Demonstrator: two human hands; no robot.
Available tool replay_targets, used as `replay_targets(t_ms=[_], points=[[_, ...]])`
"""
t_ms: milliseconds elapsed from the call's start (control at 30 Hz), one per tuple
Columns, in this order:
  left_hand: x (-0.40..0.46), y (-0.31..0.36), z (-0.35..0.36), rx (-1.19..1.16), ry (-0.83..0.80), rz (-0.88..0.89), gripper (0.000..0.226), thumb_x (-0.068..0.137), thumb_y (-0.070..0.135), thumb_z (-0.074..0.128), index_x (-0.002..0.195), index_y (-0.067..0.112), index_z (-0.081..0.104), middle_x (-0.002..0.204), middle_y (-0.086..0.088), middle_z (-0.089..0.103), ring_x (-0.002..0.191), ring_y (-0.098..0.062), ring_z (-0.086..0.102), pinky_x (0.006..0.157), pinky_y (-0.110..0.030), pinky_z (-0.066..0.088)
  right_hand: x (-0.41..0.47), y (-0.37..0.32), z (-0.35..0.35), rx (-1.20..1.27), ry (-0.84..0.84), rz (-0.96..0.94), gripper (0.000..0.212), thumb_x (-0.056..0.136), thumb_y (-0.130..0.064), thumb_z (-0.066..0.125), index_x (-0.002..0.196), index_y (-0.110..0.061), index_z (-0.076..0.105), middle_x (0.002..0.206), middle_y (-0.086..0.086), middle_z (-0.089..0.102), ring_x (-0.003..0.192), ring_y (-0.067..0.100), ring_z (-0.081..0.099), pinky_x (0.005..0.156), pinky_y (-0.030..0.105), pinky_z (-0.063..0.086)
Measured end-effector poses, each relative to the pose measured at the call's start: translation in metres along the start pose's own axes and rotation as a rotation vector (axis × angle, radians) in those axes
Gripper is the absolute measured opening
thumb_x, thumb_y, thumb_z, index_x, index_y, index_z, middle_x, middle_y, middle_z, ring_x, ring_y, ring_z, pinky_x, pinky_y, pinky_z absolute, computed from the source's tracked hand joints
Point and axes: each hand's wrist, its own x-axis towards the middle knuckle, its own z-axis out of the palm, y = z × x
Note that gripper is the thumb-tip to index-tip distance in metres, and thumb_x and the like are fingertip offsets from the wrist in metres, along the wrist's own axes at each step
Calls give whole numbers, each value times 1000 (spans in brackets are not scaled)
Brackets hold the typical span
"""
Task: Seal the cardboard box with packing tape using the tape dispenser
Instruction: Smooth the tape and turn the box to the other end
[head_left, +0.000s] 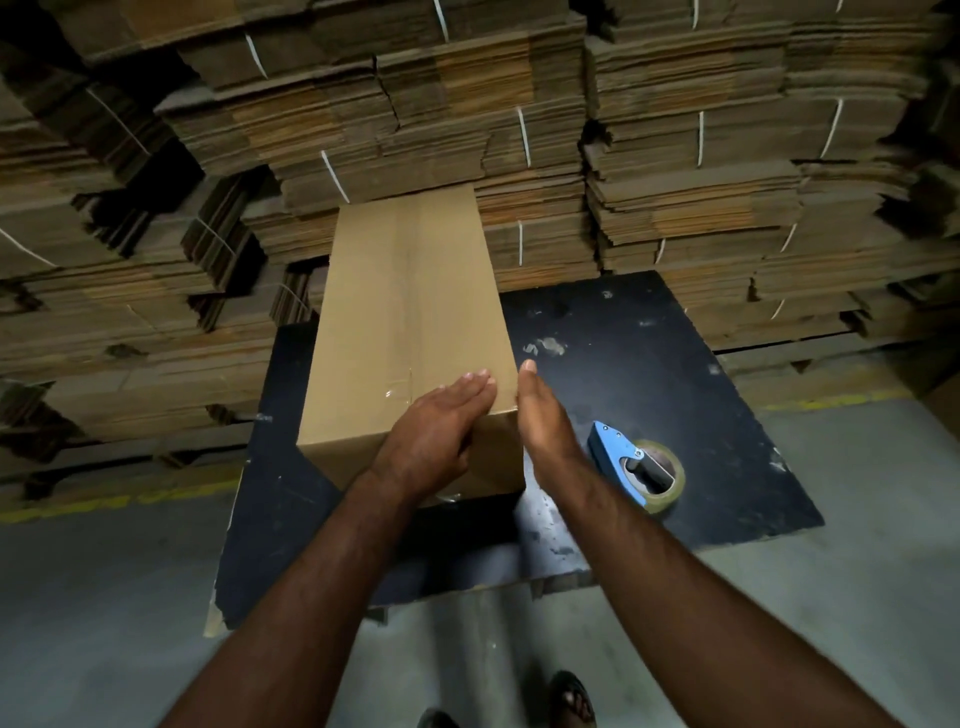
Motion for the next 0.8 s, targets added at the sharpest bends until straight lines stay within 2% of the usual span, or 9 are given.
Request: replay_targets(t_ms=[133,233,300,367,467,567,700,733,800], points=[[-3,-6,-3,40,3,50,80,82,7,59,155,22,29,162,4,24,149,-11,22,119,-38,23,-42,13,17,59,196,-181,51,107,-33,34,154,-16,29,159,0,32,144,11,30,109,14,17],[-2,-10,-4,31,-16,73,81,82,6,60,154,20,29,162,2,25,149,-12,23,120,-38,23,-29,15,35,54,194,-104,54,106,-38,33,156,-18,26,160,-1,30,146,14,28,113,17,15],[-3,-12,-3,21,-19,81,81,80,4,60,154,19,30,162,1,26,148,-13,25,120,-39,24,-9,4,38,157,178,22,63,99,-54,34,151,-19,39,154,1,41,140,19,40,119,33,26],[-3,-13,-4,18,-4,101,81,78,3,62,153,17,34,161,-1,29,148,-15,28,119,-40,26,9,3,32,313,126,96,77,88,-71,35,140,-16,54,141,5,57,130,24,52,113,40,37],[-3,-15,-7,22,-27,130,85,76,4,61,154,18,30,162,0,25,149,-14,24,119,-37,23,13,10,23,438,154,112,66,96,-68,32,120,-17,67,117,3,71,105,17,67,101,37,49],[-1,-19,-9,42,-49,143,80,86,10,56,157,21,20,165,4,16,151,-10,15,120,-34,17,-10,15,30,340,275,77,90,81,-86,31,138,-21,57,142,-2,56,127,12,54,114,39,37],[-3,-19,-10,35,-34,149,71,93,12,47,157,21,20,165,4,16,151,-10,15,121,-37,20,-29,18,53,201,415,-97,51,106,-41,32,151,-19,38,154,-4,40,142,10,34,119,29,23],[-3,-20,-11,39,-32,150,71,93,12,48,157,21,19,165,4,15,151,-10,14,121,-35,19,-27,19,56,255,428,-80,50,106,-42,32,150,-20,40,153,-4,41,141,10,36,119,28,24],[-4,-22,-13,40,-27,156,72,93,12,50,158,21,19,165,4,15,151,-10,14,120,-33,17,-22,23,58,360,398,30,64,97,-65,28,142,-27,52,143,-6,53,133,13,47,116,34,31]])
